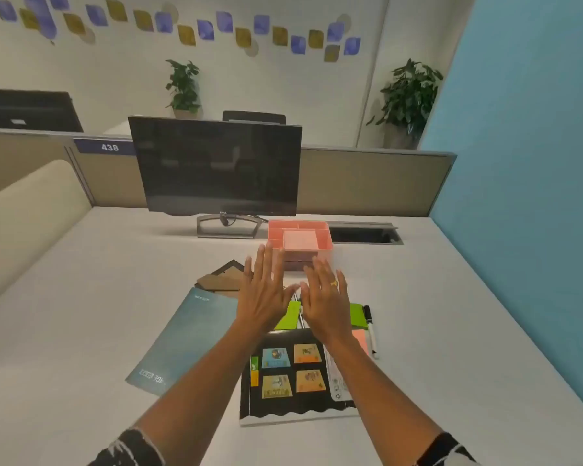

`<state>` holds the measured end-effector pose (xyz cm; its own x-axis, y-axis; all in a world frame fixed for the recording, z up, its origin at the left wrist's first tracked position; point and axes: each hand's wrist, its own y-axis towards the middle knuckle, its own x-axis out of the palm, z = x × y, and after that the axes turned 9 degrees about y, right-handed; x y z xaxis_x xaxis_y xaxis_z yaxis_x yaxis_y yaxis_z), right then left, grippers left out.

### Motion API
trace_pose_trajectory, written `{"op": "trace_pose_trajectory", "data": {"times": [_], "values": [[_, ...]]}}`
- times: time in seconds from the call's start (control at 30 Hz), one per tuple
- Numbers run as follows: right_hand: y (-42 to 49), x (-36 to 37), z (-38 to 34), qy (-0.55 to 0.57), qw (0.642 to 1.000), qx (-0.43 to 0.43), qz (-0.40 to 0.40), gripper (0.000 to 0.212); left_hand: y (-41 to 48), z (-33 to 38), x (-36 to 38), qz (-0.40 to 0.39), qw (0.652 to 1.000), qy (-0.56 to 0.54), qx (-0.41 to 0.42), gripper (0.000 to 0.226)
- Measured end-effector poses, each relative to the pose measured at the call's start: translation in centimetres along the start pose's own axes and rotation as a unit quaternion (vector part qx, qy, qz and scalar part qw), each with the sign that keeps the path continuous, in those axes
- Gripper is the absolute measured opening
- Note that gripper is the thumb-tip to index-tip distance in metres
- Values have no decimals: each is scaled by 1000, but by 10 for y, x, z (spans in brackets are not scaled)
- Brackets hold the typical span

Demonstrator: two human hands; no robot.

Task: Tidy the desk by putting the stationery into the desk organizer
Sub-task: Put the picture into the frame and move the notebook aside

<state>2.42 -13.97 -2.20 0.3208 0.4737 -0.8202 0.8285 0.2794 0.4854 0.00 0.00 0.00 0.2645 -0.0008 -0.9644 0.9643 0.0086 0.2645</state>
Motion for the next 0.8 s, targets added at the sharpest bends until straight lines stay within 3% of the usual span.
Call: {"op": "trace_pose_trajectory", "data": {"times": [0.13, 0.3, 0.43, 0.5, 0.6, 0.8], "values": [[-35, 15, -1, 10, 998, 36, -49, 46, -28, 4, 33, -36, 999, -1, -12, 74], [-67, 34, 1, 24, 991, 71, -108, 60, -50, 2, 55, -99, 995, -15, -7, 78], [-82, 49, -2, 23, 983, 95, -153, 42, -61, -3, 68, -207, 977, 26, 40, 76], [-83, 51, -2, 1, 974, 107, -200, 48, -62, -8, 72, -231, 970, 51, 57, 79], [-77, 49, 0, -19, 953, 119, -278, 58, -59, -17, 78, -247, 965, 53, 67, 76], [-57, 44, 2, -34, 933, 135, -331, 64, -48, -27, 82, -224, 969, 31, 96, 65]]}}
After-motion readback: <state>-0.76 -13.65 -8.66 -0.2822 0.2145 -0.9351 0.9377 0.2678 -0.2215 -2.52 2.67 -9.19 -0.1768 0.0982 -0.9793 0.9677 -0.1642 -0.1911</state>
